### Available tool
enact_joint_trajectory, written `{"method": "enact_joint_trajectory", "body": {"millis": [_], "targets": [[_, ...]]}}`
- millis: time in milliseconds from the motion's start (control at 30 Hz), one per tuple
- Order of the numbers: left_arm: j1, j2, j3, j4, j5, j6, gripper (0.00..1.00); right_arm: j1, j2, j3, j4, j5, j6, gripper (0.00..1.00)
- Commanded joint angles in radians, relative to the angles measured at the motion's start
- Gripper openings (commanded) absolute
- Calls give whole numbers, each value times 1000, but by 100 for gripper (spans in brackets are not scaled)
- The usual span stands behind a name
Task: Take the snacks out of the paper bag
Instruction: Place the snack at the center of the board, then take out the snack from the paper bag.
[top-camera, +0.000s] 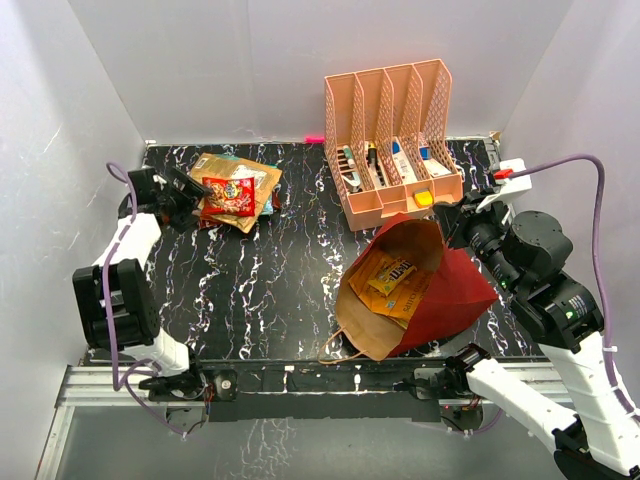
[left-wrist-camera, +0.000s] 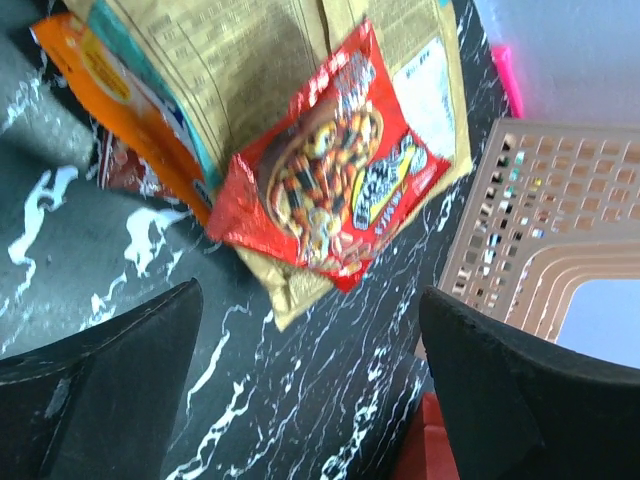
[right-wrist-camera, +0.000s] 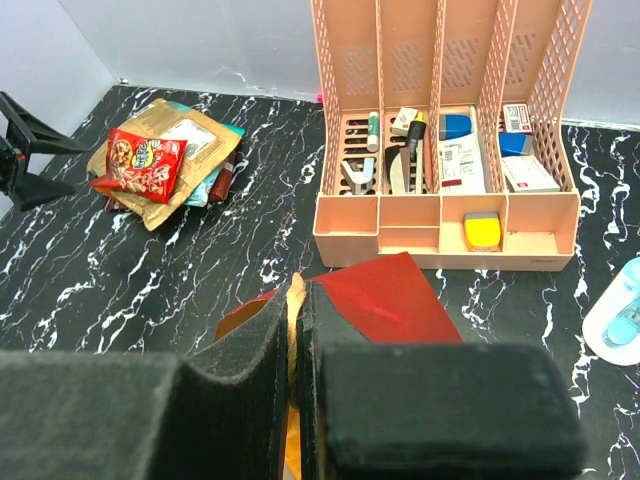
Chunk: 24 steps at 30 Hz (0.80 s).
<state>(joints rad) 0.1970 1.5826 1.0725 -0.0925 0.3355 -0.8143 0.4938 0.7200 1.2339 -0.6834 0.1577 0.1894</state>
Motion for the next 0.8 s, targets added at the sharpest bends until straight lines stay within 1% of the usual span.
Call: {"method": "enact_joint_trajectory", "body": {"millis": [0, 33, 100, 200, 300, 367, 433, 500, 633, 667, 767], "targets": [[-79, -149, -36, -38, -32, 54, 88, 0, -11, 10, 120, -8, 2, 7], [-118, -179, -46, -34, -21, 61, 88, 0, -10, 10, 120, -10, 2, 7], [-239, -264, -78, 7, -10, 97, 88, 1, -10, 10, 118, -12, 3, 7], [-461, -387, -131, 54, -42, 187, 88, 0, -12, 12, 117, -12, 5, 7], [-628, -506, -181, 89, -63, 260, 86, 0, -11, 16, 115, -11, 5, 7], [-734, -560, -197, 108, -62, 311, 84, 0, -11, 18, 115, -11, 5, 7], [-868, -589, -197, 110, -96, 374, 82, 0, -9, 16, 115, -12, 5, 7], [-1030, -575, -188, 95, -197, 424, 78, 1, -7, 14, 120, -15, 7, 7], [-1321, -474, -153, 83, -443, 484, 66, 0, -4, 15, 127, -23, 15, 7], [-1380, -443, -155, 110, -494, 494, 64, 0, -5, 18, 126, -24, 17, 7], [-1505, -340, -142, 152, -566, 559, 56, 0, -2, 31, 111, -21, 18, 7]]}}
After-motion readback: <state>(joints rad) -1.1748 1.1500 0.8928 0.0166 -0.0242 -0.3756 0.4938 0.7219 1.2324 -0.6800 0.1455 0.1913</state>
